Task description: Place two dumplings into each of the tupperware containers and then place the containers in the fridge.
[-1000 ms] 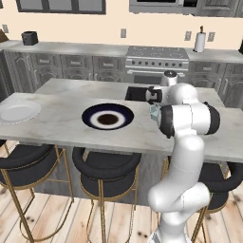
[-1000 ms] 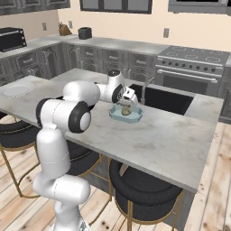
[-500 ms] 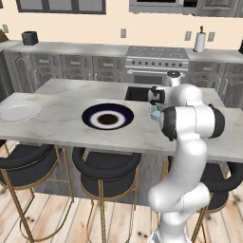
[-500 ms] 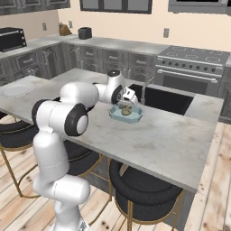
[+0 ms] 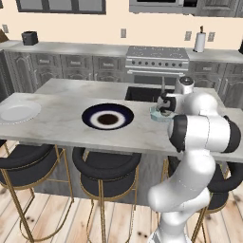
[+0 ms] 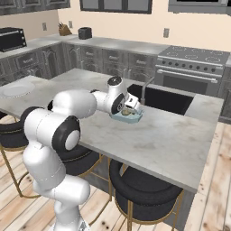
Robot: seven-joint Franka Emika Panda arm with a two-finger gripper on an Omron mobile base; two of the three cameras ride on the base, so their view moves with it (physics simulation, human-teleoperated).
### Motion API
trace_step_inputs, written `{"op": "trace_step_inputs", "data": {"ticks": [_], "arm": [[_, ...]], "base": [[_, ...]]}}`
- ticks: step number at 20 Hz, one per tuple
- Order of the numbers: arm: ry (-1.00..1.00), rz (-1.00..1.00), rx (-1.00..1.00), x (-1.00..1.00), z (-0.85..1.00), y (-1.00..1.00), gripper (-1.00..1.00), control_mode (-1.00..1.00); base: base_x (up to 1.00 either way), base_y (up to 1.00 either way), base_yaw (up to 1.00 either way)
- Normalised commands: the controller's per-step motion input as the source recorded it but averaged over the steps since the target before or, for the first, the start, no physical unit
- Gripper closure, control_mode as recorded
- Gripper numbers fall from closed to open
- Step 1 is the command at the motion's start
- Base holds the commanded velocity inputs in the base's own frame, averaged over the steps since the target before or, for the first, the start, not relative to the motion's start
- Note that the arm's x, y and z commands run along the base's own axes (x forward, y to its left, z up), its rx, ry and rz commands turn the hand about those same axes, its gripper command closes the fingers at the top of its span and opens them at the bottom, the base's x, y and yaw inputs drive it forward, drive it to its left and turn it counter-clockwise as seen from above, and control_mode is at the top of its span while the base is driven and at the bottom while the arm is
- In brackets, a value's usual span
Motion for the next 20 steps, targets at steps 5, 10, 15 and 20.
{"op": "trace_step_inputs", "data": {"ticks": [5, 10, 15, 20], "arm": [[0.17, -0.21, 0.03, 0.3, 0.04, -0.53, -1.0, -1.0], [0.2, -0.16, 0.12, 0.15, 0.04, -0.63, -1.0, -1.0], [0.01, -0.03, 0.12, -0.01, -0.16, -0.12, -1.0, -1.0], [-0.05, 0.0, 0.09, -0.08, -0.41, 0.01, -1.0, -1.0]], "base": [[0.0, 0.0, 0.0], [0.0, 0.0, 0.0], [0.0, 0.0, 0.0], [0.0, 0.0, 0.0]]}}
